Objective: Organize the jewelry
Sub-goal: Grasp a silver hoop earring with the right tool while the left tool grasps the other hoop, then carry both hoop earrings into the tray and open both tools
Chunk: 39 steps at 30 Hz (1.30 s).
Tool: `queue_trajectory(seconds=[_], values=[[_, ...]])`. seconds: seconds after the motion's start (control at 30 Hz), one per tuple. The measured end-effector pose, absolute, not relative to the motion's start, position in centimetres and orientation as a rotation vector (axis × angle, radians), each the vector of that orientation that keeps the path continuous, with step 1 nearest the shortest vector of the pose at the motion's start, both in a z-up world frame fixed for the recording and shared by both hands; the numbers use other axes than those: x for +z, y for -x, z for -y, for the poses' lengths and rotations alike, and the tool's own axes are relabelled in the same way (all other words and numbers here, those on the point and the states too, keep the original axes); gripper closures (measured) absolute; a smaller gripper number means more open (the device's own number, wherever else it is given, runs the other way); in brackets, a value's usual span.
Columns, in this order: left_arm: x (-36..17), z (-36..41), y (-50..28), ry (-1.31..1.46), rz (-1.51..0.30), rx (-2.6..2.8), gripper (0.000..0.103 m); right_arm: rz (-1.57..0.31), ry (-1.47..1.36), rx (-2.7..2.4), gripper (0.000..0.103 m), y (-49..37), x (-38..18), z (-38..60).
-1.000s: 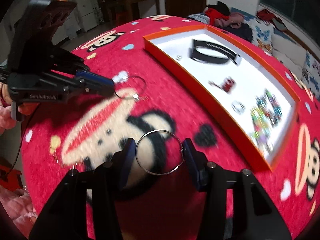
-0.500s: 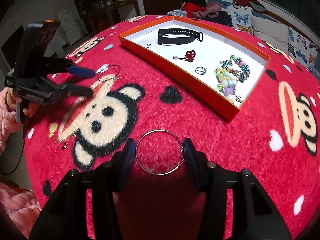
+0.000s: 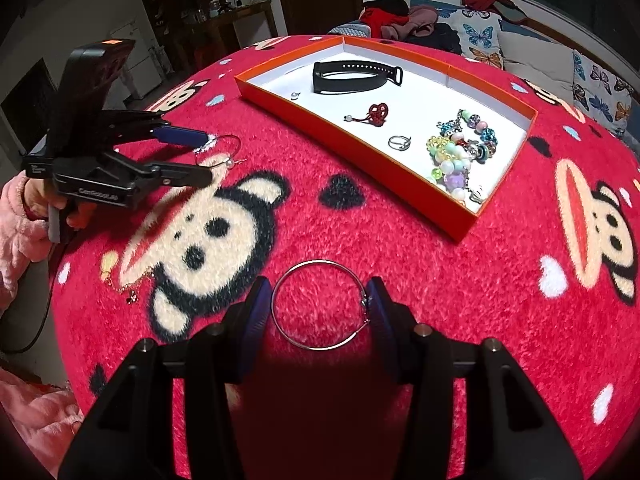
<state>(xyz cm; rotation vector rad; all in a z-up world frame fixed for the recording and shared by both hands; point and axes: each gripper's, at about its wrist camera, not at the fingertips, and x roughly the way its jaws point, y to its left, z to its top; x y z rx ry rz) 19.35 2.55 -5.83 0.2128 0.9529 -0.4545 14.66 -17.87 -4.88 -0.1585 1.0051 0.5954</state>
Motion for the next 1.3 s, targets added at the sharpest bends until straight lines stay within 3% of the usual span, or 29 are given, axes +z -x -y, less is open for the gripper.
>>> queue_trajectory(seconds=[0.17,0.77,1.03,1.3], values=[[-6.1,-2.1,-20.0,-0.264,-0.932,-0.461,0.051,-0.999,0.162,0.595,0.053,-15.3,-4.6,17.5],[-2.4,-3.3,-19.9,-0.14,-0.852,-0.475,0.051,-0.912,0.148,0.604,0.053,-17.8,-1.5,15.9],[0.4,-3.7,-24.3,-0.091,-0.802,-0.433,0.051,-0.886,0.123,0.55,0.053,-22.2,-0.8,15.4],[-0.8,-4.1,-30.3,-0.038,-0.852,-0.404,0.051,-0.918,0.088,0.474,0.053,-26.6,-2.3,15.9]])
